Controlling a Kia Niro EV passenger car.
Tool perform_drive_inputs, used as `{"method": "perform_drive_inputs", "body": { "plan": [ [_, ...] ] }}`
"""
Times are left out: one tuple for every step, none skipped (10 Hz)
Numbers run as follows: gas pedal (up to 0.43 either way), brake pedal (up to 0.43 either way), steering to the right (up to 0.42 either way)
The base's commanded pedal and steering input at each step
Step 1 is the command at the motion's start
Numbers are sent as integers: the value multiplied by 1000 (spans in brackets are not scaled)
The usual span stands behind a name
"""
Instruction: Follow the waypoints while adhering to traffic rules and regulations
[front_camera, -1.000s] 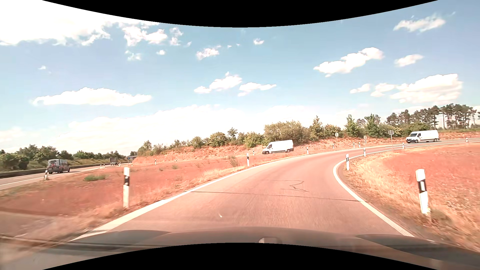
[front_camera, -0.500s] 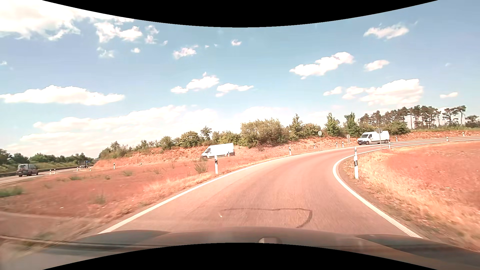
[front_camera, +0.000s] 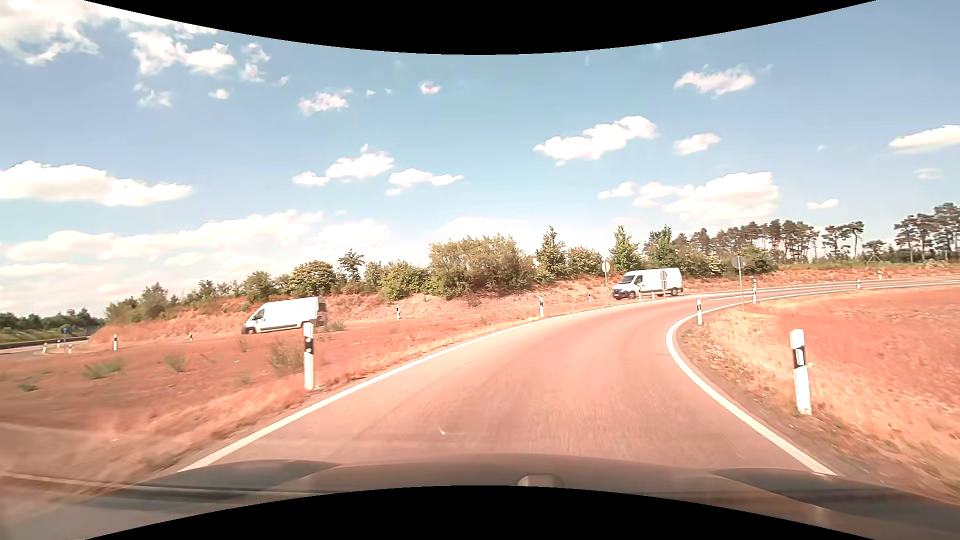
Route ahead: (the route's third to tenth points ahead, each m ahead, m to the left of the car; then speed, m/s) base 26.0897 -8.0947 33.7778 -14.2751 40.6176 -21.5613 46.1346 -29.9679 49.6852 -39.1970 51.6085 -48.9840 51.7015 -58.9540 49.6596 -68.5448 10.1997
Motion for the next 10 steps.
{"method": "perform_drive_inputs", "body": {
  "plan": [
    [169,0,97],
    [189,0,97],
    [197,0,97],
    [197,0,97],
    [197,0,97],
    [197,0,97],
    [197,0,97],
    [197,0,96],
    [197,0,97],
    [197,0,97]
  ]
}}
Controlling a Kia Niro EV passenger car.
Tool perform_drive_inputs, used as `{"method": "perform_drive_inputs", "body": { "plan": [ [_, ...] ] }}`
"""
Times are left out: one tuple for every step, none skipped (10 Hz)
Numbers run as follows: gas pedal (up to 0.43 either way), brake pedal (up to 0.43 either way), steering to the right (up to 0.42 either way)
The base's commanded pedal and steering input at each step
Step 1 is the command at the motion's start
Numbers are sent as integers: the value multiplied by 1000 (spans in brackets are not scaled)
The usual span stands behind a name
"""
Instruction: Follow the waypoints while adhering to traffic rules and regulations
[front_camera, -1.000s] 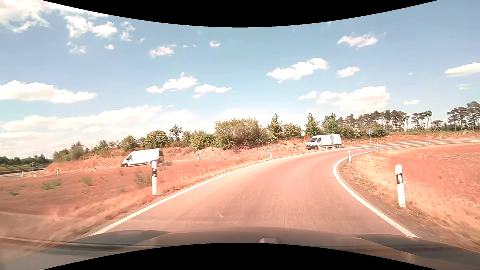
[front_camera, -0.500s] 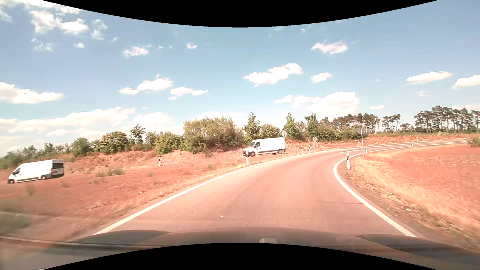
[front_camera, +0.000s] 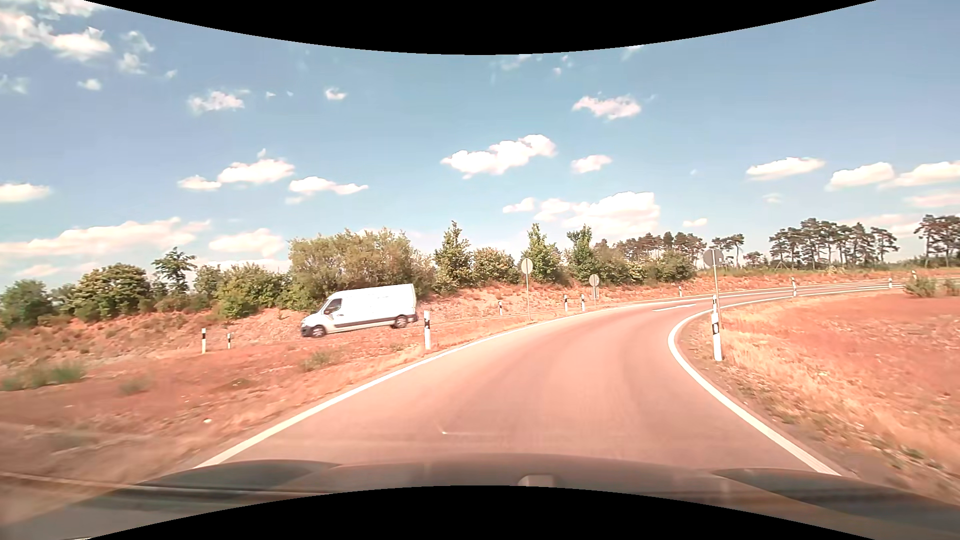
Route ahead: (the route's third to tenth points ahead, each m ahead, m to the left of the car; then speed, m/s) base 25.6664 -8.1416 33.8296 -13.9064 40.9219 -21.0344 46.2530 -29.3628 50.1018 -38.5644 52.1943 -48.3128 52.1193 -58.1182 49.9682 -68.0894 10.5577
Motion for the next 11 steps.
{"method": "perform_drive_inputs", "body": {
  "plan": [
    [197,0,96],
    [197,0,97],
    [197,0,97],
    [197,0,97],
    [197,0,97],
    [197,0,97],
    [197,0,98],
    [197,0,98],
    [197,0,99],
    [197,0,99],
    [197,0,98]
  ]
}}
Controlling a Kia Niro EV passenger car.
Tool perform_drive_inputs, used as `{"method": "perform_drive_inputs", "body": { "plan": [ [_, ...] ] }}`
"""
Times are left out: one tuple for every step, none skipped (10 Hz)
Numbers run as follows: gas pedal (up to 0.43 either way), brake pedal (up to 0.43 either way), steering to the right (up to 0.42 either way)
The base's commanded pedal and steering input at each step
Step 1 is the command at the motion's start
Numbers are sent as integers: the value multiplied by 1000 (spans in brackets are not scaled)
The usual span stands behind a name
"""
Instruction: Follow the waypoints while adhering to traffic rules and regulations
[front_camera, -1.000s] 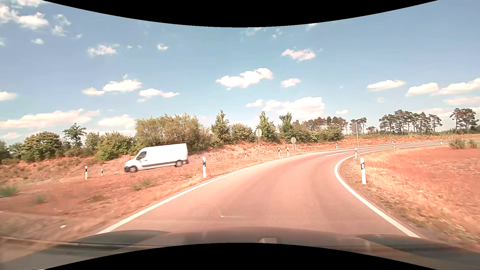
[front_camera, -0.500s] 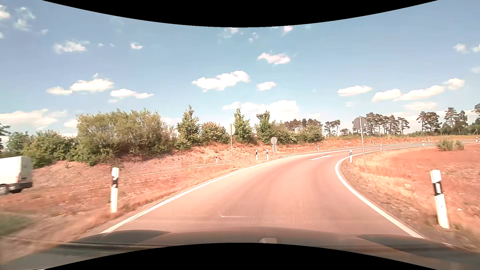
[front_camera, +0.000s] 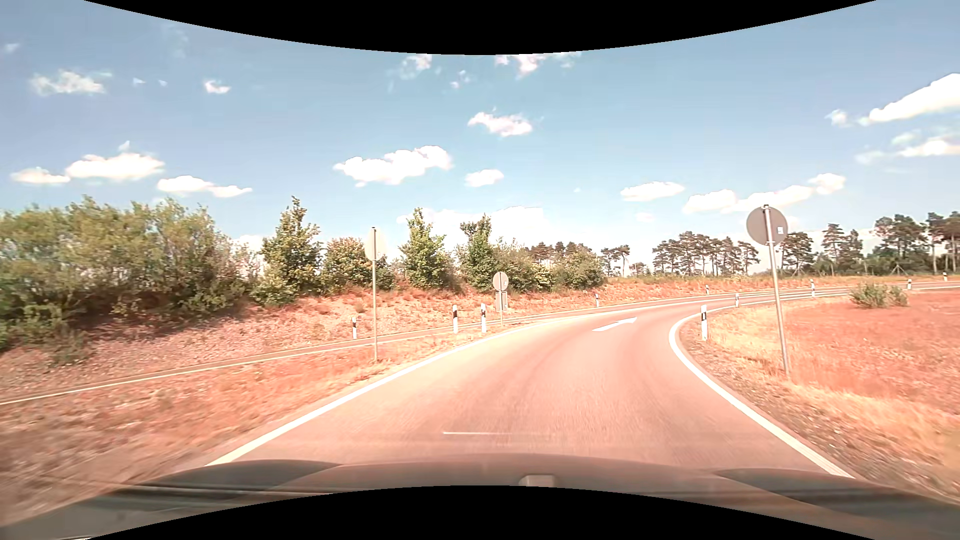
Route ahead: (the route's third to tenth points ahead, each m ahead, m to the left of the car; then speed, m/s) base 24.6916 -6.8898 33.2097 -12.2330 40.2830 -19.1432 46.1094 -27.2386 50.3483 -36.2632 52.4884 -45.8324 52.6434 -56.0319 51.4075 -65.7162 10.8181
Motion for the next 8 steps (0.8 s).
{"method": "perform_drive_inputs", "body": {
  "plan": [
    [197,0,99],
    [197,0,100],
    [197,0,100],
    [197,0,100],
    [197,0,102],
    [197,0,102],
    [197,0,103],
    [197,0,105]
  ]
}}
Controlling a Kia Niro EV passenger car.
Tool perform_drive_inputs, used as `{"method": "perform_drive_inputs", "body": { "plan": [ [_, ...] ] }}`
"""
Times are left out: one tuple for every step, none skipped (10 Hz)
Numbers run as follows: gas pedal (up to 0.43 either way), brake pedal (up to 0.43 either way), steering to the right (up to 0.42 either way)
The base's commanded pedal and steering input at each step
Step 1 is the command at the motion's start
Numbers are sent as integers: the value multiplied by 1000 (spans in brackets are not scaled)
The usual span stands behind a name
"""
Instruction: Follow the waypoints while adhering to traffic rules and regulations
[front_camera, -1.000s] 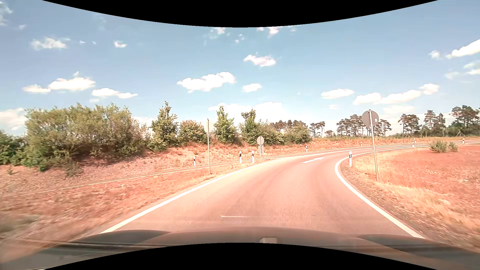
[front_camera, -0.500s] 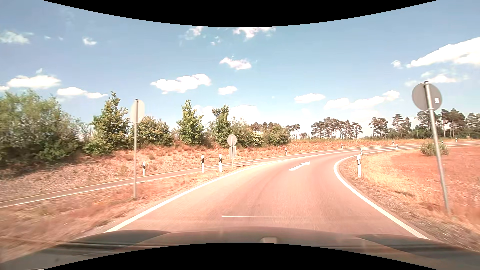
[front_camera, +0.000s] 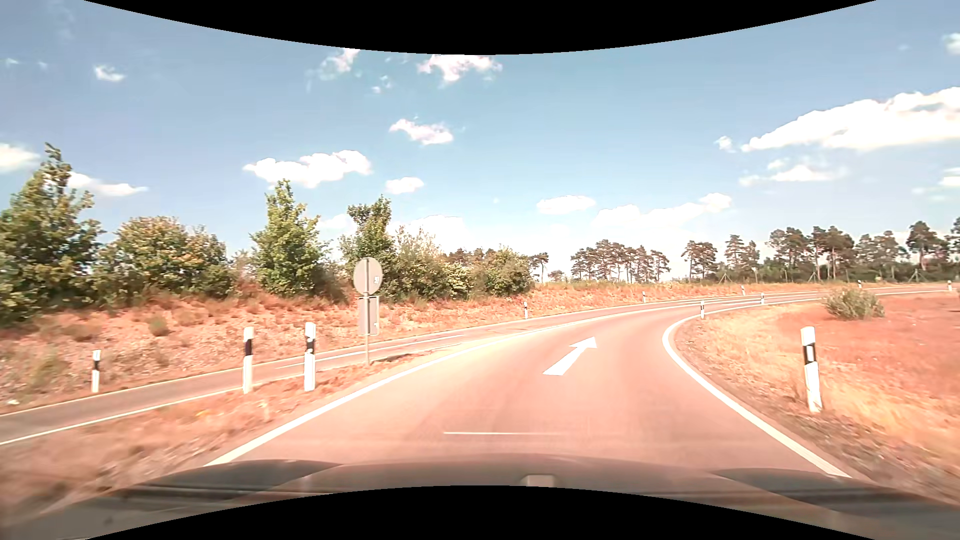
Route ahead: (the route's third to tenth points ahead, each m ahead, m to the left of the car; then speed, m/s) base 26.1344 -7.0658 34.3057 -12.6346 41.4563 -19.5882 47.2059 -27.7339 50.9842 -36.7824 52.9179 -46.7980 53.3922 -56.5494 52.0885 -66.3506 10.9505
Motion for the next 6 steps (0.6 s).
{"method": "perform_drive_inputs", "body": {
  "plan": [
    [197,0,106],
    [197,0,106],
    [197,0,106],
    [197,0,106],
    [197,0,106],
    [197,0,106]
  ]
}}
